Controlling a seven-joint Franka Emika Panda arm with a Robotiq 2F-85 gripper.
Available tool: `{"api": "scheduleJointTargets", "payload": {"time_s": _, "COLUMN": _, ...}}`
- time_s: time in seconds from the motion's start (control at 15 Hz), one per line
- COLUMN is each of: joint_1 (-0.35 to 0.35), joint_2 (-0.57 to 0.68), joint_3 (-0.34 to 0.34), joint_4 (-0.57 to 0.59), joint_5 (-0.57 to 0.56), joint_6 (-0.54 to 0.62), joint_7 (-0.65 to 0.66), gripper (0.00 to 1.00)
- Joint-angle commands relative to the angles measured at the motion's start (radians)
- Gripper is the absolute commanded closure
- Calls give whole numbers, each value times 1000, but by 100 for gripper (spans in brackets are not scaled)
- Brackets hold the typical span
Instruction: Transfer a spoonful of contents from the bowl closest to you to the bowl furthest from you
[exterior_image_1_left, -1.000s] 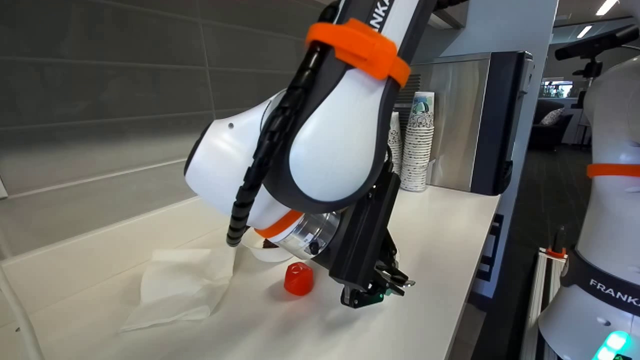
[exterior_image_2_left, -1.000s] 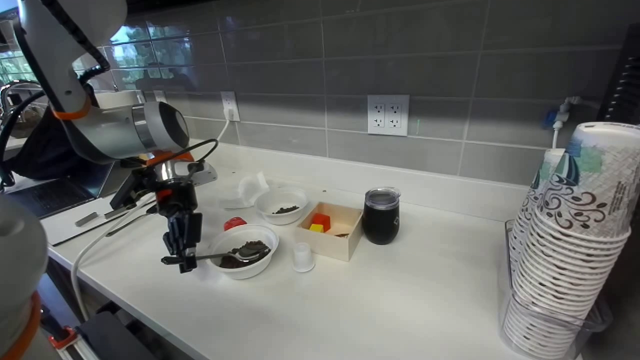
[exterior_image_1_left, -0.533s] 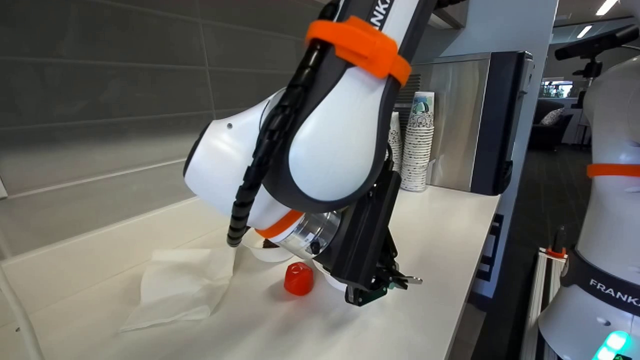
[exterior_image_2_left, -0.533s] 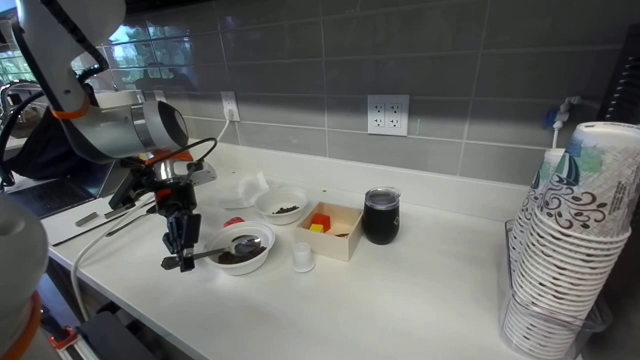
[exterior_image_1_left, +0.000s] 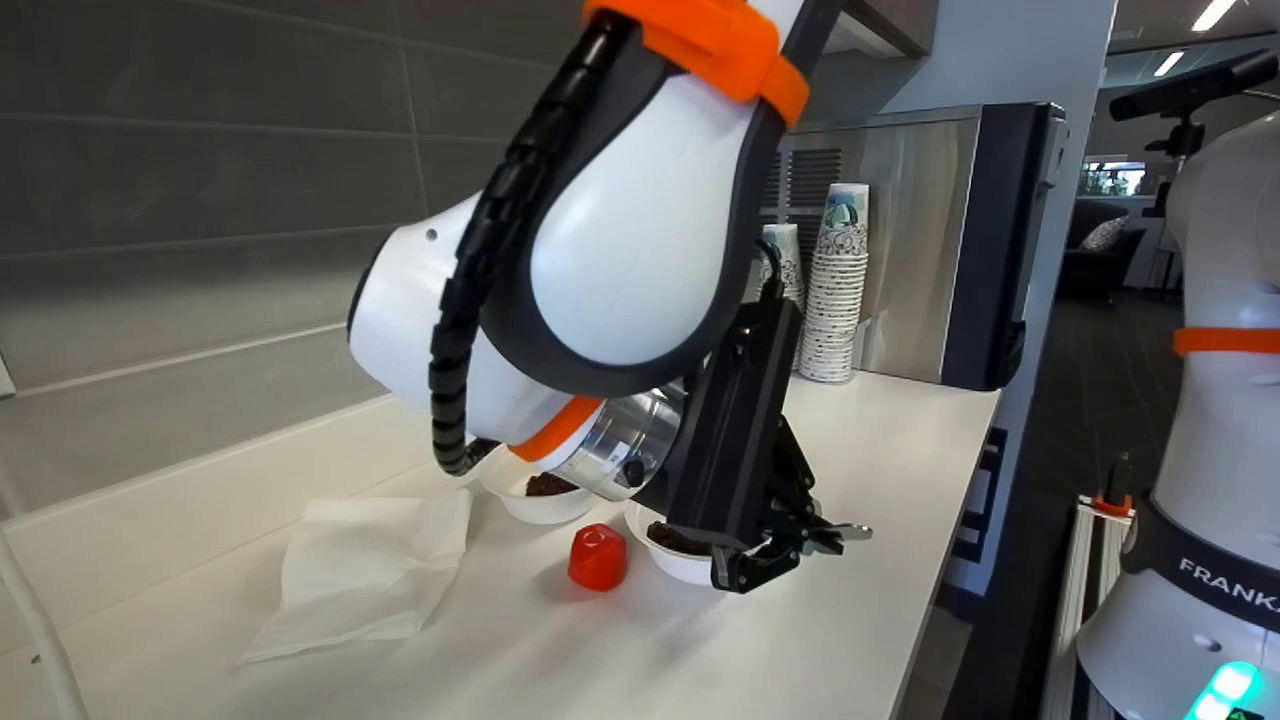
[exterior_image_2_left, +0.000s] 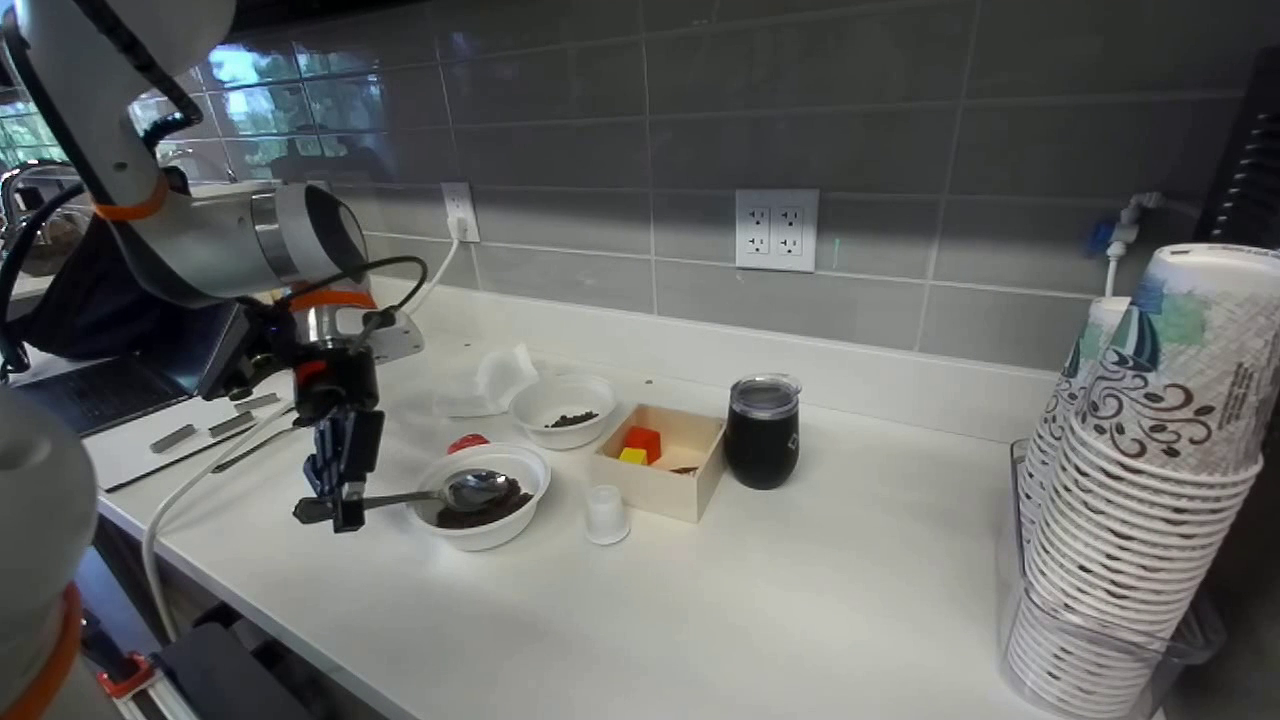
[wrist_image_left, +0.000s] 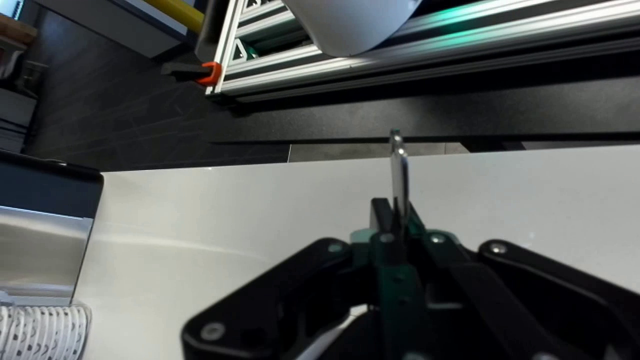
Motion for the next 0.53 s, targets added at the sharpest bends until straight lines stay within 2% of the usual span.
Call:
{"api": "scheduleJointTargets", "payload": {"time_s": 0.0, "joint_1": -6, "joint_2": -84, "joint_3": 2, "joint_4": 13, "joint_5": 44, "joint_6": -76, "joint_7": -64, "gripper": 99}}
{"api": "scheduleJointTargets", "payload": {"time_s": 0.2, "joint_1": -31, "joint_2": -129, "joint_3": -10, "joint_4": -6, "joint_5": 71, "joint_6": -7, "joint_7": -134, "gripper": 99}}
{"api": "scheduleJointTargets", "payload": {"time_s": 0.47, "joint_1": -71, "joint_2": -166, "joint_3": -33, "joint_4": -44, "joint_5": 169, "joint_6": 89, "joint_7": -232, "gripper": 99}}
